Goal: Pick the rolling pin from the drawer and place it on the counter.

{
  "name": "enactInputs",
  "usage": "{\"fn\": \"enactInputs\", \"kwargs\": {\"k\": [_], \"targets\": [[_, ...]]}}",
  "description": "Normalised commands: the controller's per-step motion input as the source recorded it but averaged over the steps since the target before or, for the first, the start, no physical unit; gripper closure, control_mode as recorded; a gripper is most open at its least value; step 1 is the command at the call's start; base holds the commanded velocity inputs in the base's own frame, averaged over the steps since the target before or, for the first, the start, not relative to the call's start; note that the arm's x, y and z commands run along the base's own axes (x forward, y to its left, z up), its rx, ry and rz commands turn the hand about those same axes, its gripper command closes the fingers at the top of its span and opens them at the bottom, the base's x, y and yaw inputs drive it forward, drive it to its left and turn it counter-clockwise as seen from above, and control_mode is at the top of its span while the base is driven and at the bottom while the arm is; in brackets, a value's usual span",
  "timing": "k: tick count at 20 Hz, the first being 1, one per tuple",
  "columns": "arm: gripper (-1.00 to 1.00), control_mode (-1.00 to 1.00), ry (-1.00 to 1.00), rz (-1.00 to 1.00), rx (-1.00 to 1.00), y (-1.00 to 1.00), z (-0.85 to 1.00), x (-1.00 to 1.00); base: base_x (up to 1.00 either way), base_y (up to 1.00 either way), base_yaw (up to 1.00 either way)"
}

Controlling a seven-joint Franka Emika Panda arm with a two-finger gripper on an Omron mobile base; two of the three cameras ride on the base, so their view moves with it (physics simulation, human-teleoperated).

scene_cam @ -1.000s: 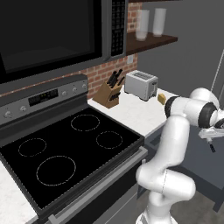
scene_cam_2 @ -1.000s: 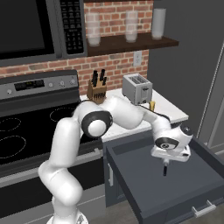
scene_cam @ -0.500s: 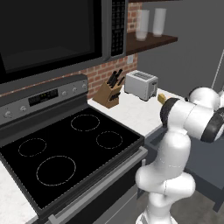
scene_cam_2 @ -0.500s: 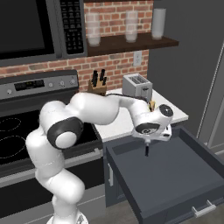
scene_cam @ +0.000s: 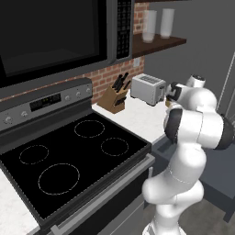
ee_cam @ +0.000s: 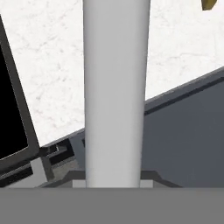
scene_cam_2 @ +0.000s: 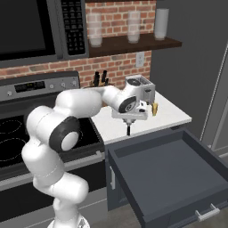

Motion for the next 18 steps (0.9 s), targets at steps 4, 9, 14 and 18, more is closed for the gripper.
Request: {"fn": "enactInputs", "kwargs": {"k": [4, 9, 14, 18], "targets": [[1.00, -1.00, 0.13, 0.02, 0.00, 0.15, -0.23, 0.18, 0.00, 0.00, 0.00], [1.00, -1.00, 0.02, 0.00, 0.00, 0.02, -0.33, 0.52, 0.00, 0.00, 0.00], [1.00, -1.00, 0.05, 0.00, 0.00, 0.23, -0.23, 0.64, 0.00, 0.00, 0.00], [1.00, -1.00, 0.04, 0.00, 0.00, 0.21, -0.44, 0.62, 0.00, 0.00, 0.00]]}}
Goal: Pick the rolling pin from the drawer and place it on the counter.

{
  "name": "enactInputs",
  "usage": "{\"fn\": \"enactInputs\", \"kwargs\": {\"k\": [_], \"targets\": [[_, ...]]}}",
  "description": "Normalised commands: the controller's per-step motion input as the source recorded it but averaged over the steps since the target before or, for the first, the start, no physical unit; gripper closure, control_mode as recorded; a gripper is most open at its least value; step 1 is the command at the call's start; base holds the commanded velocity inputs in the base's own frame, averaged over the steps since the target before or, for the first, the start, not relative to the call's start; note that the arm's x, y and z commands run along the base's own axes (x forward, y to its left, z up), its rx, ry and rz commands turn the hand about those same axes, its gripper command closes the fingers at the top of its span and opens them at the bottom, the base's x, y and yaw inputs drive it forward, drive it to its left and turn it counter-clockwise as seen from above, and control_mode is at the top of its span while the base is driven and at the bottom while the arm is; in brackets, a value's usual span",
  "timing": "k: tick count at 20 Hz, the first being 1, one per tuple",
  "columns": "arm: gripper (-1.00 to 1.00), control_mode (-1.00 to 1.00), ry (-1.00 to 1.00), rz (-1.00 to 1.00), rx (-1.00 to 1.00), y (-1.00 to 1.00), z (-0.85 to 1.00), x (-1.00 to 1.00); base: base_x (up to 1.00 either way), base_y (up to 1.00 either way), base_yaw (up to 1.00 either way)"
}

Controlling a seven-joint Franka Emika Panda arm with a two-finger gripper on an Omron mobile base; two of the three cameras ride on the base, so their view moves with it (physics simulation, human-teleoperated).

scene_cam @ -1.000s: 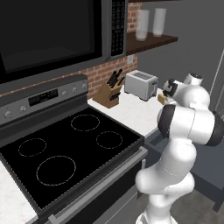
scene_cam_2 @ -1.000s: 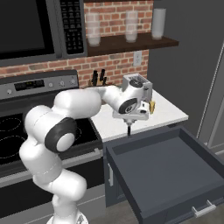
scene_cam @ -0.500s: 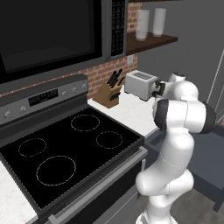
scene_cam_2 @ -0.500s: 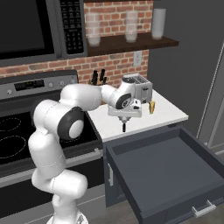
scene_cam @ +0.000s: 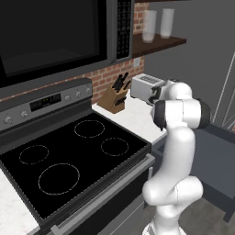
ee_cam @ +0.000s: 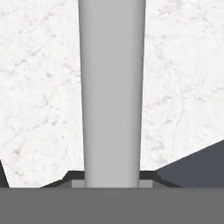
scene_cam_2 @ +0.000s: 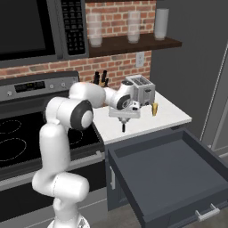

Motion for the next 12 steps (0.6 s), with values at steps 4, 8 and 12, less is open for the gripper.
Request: {"fn": "enactInputs", "kwargs": {"k": [4, 8, 12], "targets": [[1.00, -1.00, 0.04, 0.00, -0.01, 0.28, -0.54, 0.56, 0.00, 0.00, 0.00], [-1.00, -1.00, 0.00, 0.00, 0.00, 0.39, -0.50, 0.53, 0.00, 0.00, 0.00], [-1.00, -1.00, 0.00, 0.00, 0.00, 0.29, -0.13, 0.29, 0.00, 0.00, 0.00]]}}
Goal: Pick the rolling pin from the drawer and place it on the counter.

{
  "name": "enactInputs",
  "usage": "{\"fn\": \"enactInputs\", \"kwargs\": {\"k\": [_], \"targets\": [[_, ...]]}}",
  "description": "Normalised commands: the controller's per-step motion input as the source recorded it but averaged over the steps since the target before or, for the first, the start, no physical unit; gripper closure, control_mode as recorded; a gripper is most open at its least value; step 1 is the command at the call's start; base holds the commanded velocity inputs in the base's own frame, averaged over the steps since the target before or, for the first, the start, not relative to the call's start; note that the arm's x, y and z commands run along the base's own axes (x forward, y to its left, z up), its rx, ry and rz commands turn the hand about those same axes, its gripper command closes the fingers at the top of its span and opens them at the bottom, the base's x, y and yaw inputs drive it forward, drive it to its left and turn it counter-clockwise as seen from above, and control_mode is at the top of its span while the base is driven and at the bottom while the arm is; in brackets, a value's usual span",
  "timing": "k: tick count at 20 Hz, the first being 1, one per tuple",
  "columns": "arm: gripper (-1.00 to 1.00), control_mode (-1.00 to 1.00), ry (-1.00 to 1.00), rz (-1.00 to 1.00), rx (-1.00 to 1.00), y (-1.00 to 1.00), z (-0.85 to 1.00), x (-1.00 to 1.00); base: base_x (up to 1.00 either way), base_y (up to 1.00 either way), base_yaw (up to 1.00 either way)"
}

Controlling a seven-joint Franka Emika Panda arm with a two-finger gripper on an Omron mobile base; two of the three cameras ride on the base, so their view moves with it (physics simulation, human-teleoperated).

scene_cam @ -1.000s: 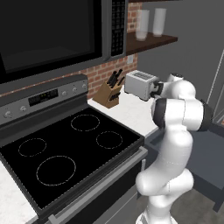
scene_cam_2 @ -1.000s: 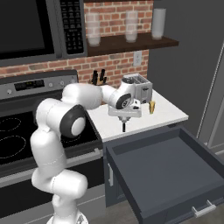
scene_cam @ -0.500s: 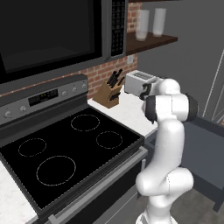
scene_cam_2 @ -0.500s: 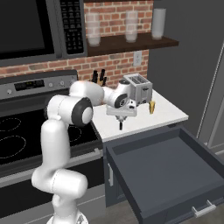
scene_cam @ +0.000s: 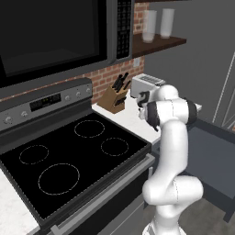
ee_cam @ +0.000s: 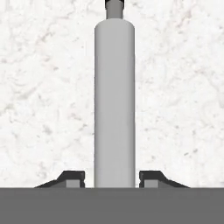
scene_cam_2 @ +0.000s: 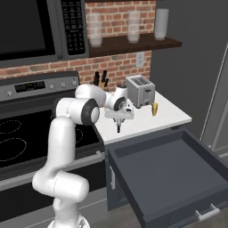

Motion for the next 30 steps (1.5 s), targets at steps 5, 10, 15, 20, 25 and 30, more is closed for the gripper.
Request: {"fn": "enactInputs", "kwargs": {"k": [5, 10, 15, 20, 25, 30], "targets": [[-1.00, -1.00, 0.02, 0.00, 0.00, 0.17, 0.19, -0.10, 0.00, 0.00, 0.00], [-1.00, -1.00, -0.15, 0.01, 0.00, 0.04, 0.52, -0.90, 0.00, 0.00, 0.00], [-1.00, -1.00, -0.46, 0.09, -0.02, 0.00, 0.62, -1.00, 0.00, 0.00, 0.00], [-1.00, -1.00, -0.48, 0.06, 0.00, -0.04, 0.93, -1.00, 0.00, 0.00, 0.00], [-1.00, -1.00, -0.53, 0.00, 0.01, -0.09, 1.00, -1.00, 0.00, 0.00, 0.00], [-1.00, -1.00, -0.51, 0.00, 0.02, -0.09, 1.00, -1.00, 0.00, 0.00, 0.00]]}}
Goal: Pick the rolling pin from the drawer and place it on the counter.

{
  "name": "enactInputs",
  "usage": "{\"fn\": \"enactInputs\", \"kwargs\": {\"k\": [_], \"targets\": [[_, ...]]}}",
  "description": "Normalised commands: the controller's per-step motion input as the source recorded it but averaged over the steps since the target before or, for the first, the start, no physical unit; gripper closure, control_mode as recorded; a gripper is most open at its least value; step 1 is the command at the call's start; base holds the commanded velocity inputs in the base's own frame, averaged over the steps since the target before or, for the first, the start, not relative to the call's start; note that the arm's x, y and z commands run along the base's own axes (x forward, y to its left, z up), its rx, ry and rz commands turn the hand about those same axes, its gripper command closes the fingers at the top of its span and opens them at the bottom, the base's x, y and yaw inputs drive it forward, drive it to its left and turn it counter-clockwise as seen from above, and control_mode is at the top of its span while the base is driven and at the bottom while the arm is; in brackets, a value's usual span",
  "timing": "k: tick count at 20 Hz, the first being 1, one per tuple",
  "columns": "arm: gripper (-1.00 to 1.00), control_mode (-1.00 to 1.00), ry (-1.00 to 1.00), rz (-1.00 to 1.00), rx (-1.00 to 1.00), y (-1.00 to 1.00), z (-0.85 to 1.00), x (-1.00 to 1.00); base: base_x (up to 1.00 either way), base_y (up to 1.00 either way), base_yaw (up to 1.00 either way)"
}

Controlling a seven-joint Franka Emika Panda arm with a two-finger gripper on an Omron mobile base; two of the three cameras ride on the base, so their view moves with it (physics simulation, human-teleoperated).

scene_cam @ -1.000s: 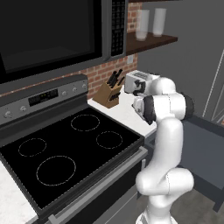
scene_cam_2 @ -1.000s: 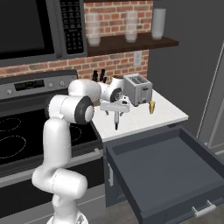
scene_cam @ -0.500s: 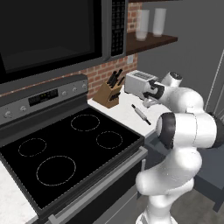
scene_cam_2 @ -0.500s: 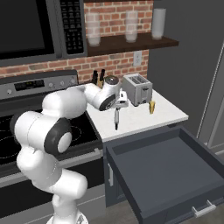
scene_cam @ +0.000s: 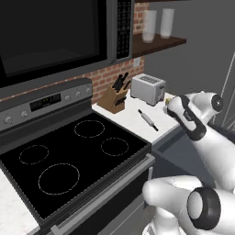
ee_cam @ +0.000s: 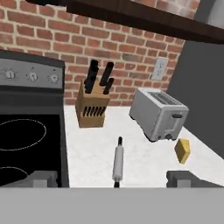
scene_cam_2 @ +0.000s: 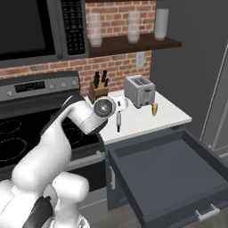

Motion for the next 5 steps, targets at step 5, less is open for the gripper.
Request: {"fn": "enactInputs", "kwargs": {"k": [5], "targets": [[-1.00, -1.00, -0.48, 0.03, 0.05, -0.10, 1.00, -1.00, 0.00, 0.00, 0.00]]}}
